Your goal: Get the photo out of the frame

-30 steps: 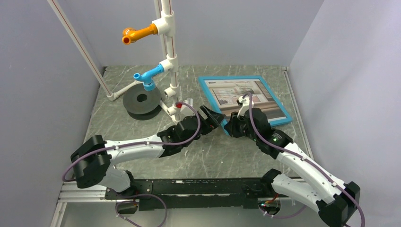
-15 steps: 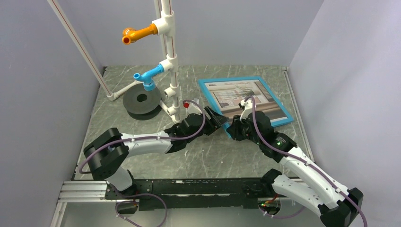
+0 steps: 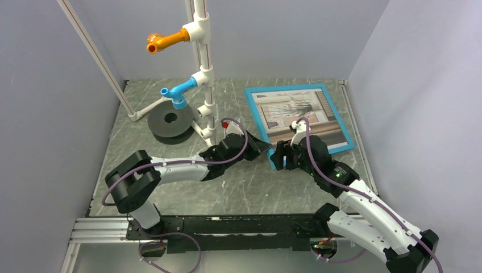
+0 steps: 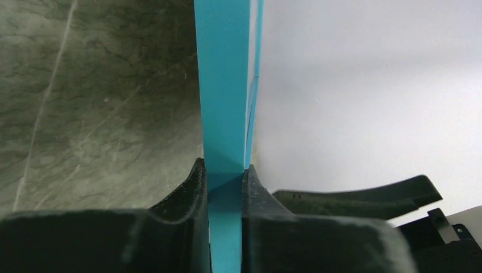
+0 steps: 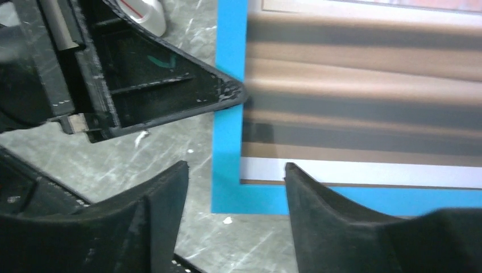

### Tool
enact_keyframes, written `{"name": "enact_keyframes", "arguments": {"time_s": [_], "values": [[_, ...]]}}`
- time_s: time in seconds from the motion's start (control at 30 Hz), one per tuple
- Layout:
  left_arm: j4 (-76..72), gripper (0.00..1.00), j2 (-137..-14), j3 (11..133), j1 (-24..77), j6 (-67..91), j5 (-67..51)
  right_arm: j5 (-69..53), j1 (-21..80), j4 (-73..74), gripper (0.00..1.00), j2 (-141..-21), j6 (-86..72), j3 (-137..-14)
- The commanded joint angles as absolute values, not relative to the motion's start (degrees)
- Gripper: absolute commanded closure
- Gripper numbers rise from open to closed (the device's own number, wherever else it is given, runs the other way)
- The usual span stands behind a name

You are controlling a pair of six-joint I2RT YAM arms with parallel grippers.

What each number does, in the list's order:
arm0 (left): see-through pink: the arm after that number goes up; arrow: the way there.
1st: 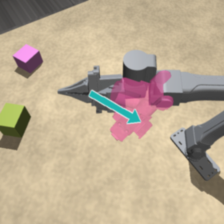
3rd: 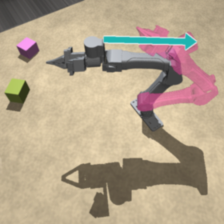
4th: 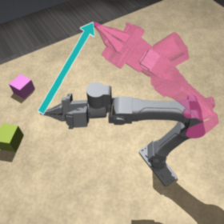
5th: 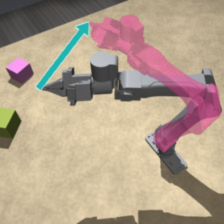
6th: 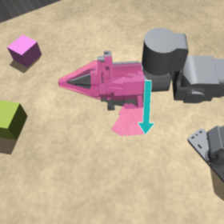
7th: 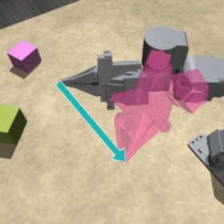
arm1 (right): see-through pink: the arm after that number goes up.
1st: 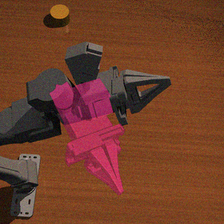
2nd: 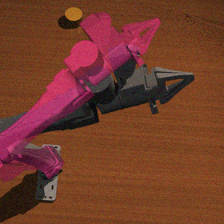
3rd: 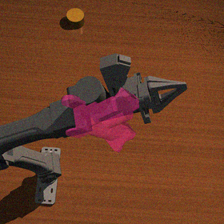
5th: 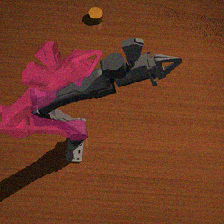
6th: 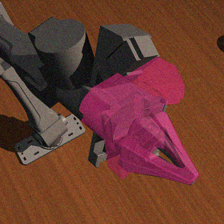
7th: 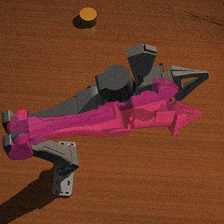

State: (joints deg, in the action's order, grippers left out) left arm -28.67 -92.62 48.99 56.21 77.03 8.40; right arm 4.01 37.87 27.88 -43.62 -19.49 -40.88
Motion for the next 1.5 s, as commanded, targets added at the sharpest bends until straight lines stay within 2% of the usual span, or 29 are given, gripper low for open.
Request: {"name": "enact_keyframes", "arguments": {"time_s": [0.0, 0.23, 0.67, 0.73, 1.0, 1.07, 1.13, 1.2, 1.33, 1.47], "values": [[-23.39, 1.0, -87.37, 53.73, 55.52, 69.95, 8.25, 9.21, 37.92, 29.64, 0.29, -43.0, -19.0, -45.14], [-11.26, 1.0, -82.74, 61.07, 55.33, 65.15, 9.89, 9.51, 37.97, 30.83, 0.01, -40.63, -14.17, -48.53], [3.34, 1.0, -80.8, 69.49, 52.6, 66.05, 10.23, 7.01, 43.42, 30.98, 0.0, -40.15, -8.74, -53.56], [3.69, 1.0, -80.31, 69.62, 51.77, 65.65, 9.5, 11.02, 46.83, 32.85, 0.0, -42.4, -8.82, -54.73], [6.37, 1.0, -80.39, 72.08, 49.98, 64.75, 7.3, 40.59, 66.46, 38.53, 0.01, -50.24, -9.54, -57.47], [6.8, 1.0, -80.59, 72.53, 49.76, 64.57, 6.89, 49.29, 71.71, 41.53, 0.02, -53.16, -11.33, -58.34], [7.25, 1.0, -80.56, 72.79, 49.66, 64.69, 6.96, 54.59, 73.7, 43.06, 0.07, -55.51, -12.25, -59.04], [7.43, 1.0, -80.44, 72.65, 49.57, 65.08, 6.72, 56.99, 74.34, 43.04, 0.19, -57.18, -12.1, -59.16], [6.91, 1.0, -80.21, 72.27, 49.48, 65.75, 6.01, 63.0, 74.45, 43.51, 0.32, -59.48, -12.9, -59.32], [6.4, 1.0, -80.54, 72.13, 49.52, 66.29, 5.01, 63.96, 74.51, 37.82, 0.39, -59.18, -8.24, -57.81]]}}
